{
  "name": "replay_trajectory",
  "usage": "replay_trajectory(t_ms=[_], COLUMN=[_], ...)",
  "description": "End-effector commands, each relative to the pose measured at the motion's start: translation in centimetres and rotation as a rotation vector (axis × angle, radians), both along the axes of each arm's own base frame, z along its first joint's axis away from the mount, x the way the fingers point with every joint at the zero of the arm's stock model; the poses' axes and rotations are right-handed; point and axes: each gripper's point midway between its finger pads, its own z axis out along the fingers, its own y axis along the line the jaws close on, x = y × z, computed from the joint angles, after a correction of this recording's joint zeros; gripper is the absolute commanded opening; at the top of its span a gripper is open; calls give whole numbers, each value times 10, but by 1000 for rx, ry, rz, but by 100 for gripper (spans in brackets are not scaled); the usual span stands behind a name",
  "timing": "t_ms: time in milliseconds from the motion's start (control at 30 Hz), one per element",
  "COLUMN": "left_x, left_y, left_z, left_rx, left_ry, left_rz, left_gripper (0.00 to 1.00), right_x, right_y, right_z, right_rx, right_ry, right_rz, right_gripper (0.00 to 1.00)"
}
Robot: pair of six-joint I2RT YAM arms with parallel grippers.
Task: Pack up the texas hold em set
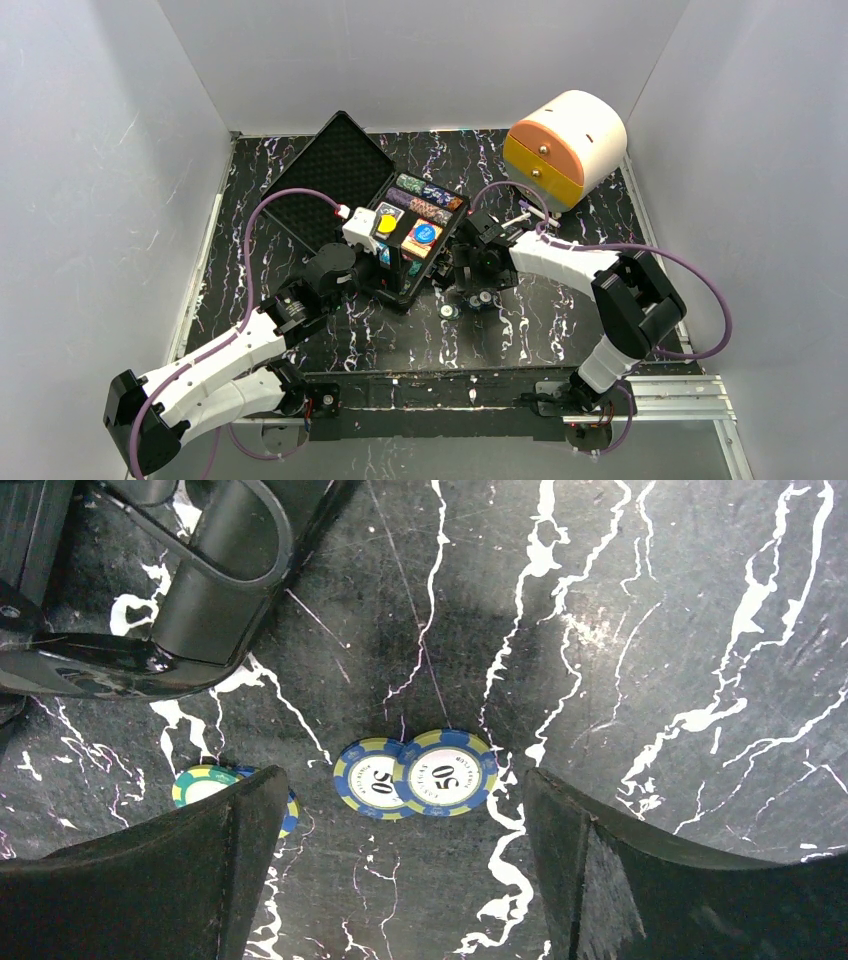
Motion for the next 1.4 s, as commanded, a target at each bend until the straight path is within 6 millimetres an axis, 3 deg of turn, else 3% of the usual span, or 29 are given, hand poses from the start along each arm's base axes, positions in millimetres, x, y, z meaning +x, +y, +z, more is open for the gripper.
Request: replay_trajectory(t_ms=[0, 533, 733, 1167, 1267, 1367], left_x=[0, 5, 6, 5, 4, 4], left_y=[1, 7, 7, 7, 8, 8], left_z=[6, 5, 6, 4, 5, 4], left_rx=[-11, 13, 13, 9, 7, 5], left_ry=[-21, -27, -27, -24, -25, -25], left_rz=[7, 45, 47, 46, 48, 48], left_gripper=[86, 86, 86, 86, 86, 86], right_x=[-2, -13, -14, -3, -4, -4], right_y=[7, -7, -6, 1, 2, 3], right_z=[-4, -23, -19, 15, 17, 19], right_rx=[13, -156, -160, -94, -87, -78], right_ry=[16, 54, 54, -37, -33, -38], right_rz=[72, 109, 91, 8, 7, 8], right_gripper=[96, 96, 81, 60, 63, 78])
